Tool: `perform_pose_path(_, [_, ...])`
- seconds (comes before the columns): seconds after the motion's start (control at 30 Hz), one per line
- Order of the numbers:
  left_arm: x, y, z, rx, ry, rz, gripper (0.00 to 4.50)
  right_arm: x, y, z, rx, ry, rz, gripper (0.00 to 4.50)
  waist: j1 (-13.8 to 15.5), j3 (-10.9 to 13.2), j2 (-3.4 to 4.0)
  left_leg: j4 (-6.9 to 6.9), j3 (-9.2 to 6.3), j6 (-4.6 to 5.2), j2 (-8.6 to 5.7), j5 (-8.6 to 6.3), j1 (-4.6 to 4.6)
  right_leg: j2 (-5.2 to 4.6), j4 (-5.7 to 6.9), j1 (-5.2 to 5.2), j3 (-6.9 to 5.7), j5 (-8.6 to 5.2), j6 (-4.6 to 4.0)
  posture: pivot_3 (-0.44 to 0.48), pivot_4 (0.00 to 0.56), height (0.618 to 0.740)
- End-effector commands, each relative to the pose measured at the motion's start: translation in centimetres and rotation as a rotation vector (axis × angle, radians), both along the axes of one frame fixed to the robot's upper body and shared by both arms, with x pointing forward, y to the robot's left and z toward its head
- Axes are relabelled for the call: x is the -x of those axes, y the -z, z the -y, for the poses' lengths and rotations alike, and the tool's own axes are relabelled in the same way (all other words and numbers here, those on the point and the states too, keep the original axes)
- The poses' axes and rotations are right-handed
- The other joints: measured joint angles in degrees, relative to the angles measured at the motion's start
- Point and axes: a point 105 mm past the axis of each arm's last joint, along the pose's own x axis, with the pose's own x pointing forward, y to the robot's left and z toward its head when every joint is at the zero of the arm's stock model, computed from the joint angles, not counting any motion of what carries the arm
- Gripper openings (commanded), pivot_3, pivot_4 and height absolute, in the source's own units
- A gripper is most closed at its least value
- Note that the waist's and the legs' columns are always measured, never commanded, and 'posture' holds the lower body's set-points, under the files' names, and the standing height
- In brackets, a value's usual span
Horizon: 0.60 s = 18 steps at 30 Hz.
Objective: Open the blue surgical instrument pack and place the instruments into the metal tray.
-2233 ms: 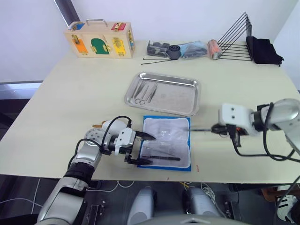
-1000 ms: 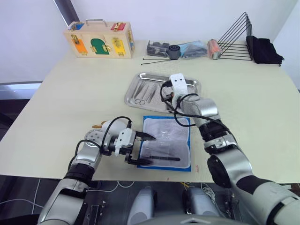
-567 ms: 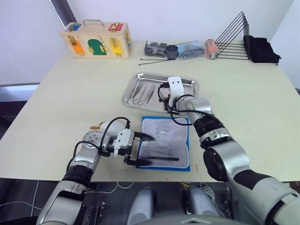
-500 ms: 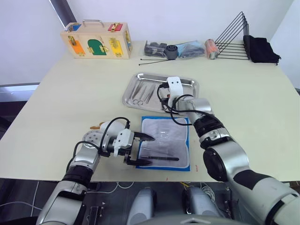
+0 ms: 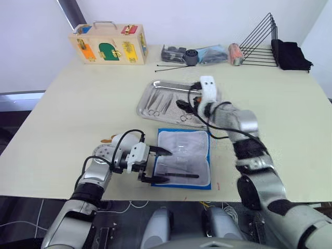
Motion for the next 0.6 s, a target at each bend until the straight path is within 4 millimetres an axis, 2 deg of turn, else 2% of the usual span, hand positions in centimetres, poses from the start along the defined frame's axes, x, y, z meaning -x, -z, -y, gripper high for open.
perform_pose_path(0.03, [1.5, 3.0, -0.2, -0.08, 0.018, -0.12, 4.5, 2.9, -2.6, 0.9, -0.02, -0.152, 0.169, 4.39, -0.03, 0.0, 0.0, 0.0, 0.01, 0.0, -0.01, 0.0, 0.01, 0.0, 0.01, 0.0, 0.01, 0.0, 0.01, 0.0, 0.15, 0.74])
perform_pose_path(0.13, [1.5, 3.0, -0.3, -0.083, 0.02, -0.122, 4.5, 4.9, -1.5, 3.0, 0.042, -0.208, 0.209, 4.39, -0.35, -0.01, 0.02, -0.01, 0.05, 0.0, 0.0, 0.0, 0.07, 0.03, 0.01, 0.01, 0.05, 0.0, 0.01, 0.0, 0.15, 0.74])
perform_pose_path(0.3, [1.4, 3.0, -0.4, -0.087, 0.024, -0.122, 4.5, 8.6, -0.8, 5.1, 0.106, -0.357, 0.307, 4.39, -0.28, 0.0, 0.01, 0.0, 0.12, 0.0, -0.02, 0.0, 0.07, 0.04, 0.0, 0.02, 0.03, -0.02, 0.03, 0.0, 0.15, 0.74])
perform_pose_path(0.43, [1.4, 3.0, -0.5, -0.091, 0.027, -0.122, 4.5, 12.2, -1.0, 7.1, 0.113, -0.527, 0.378, 4.39, -0.05, 0.02, -0.02, 0.0, 0.14, 0.0, -0.05, 0.0, 0.03, 0.03, -0.04, 0.05, -0.04, -0.04, 0.06, 0.0, 0.15, 0.74])
perform_pose_path(0.6, [1.4, 3.0, -0.7, -0.094, 0.025, -0.122, 4.5, 15.0, -2.0, 10.6, 0.126, -0.652, 0.404, 4.39, -0.01, 0.05, -0.06, 0.01, 0.16, 0.01, -0.08, 0.0, 0.07, 0.02, -0.03, 0.07, -0.01, -0.07, 0.11, 0.0, 0.15, 0.74])
